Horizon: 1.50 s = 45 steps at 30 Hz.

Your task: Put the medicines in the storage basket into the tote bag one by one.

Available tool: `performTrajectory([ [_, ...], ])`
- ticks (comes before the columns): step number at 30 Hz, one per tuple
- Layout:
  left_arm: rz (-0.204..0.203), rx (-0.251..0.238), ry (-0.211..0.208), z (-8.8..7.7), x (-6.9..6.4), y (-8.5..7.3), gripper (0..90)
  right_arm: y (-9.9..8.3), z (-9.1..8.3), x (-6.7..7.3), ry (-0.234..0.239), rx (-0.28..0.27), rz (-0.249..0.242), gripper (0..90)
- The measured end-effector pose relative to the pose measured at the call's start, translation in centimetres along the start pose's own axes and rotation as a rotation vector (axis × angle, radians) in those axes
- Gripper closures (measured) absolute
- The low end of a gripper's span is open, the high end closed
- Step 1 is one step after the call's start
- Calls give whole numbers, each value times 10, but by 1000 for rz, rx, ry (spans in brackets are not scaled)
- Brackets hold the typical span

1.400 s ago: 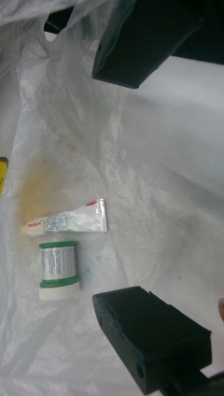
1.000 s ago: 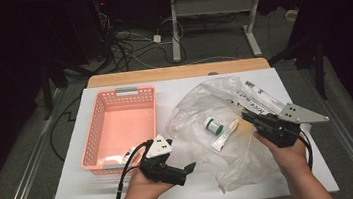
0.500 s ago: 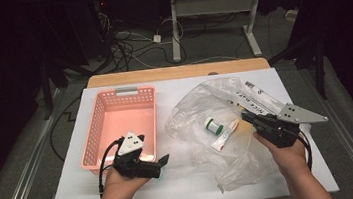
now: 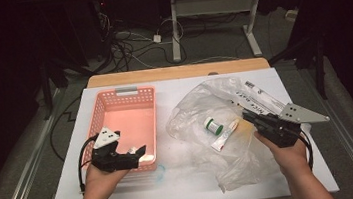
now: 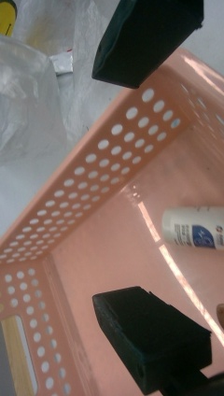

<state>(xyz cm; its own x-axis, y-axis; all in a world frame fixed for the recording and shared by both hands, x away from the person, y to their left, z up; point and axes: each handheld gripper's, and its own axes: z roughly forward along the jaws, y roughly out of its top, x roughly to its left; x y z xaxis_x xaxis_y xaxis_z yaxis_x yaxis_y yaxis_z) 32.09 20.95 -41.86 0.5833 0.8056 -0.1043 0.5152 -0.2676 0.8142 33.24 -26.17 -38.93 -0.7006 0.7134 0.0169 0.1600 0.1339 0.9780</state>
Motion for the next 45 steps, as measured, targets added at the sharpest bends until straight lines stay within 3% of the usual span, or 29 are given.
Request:
performTrajectory([
  [5,-34,1,24,-3,12,-2,0,-1,1,0,-2,7,6,900],
  [11,-51,27,19,-2,18,0,0,-2,1,-1,-5,7,7,900],
  [15,-38,109,17,3,21,8,2,-4,2,-2,-7,14,18,900],
  [18,-56,162,10,6,28,16,19,-3,1,-2,-4,7,15,900],
  [25,1,343,27,23,33,33,78,0,-1,-1,-3,-3,8,900],
  [28,-1,421,-20,34,35,38,145,-1,-1,-2,-4,-2,17,900],
  [31,6,521,-41,45,34,40,162,-2,0,-2,-4,0,14,900],
  [36,0,644,-47,57,35,38,255,-1,0,-1,-5,1,12,900],
  [45,-16,808,-64,73,36,36,379,-1,0,0,3,0,13,900],
])
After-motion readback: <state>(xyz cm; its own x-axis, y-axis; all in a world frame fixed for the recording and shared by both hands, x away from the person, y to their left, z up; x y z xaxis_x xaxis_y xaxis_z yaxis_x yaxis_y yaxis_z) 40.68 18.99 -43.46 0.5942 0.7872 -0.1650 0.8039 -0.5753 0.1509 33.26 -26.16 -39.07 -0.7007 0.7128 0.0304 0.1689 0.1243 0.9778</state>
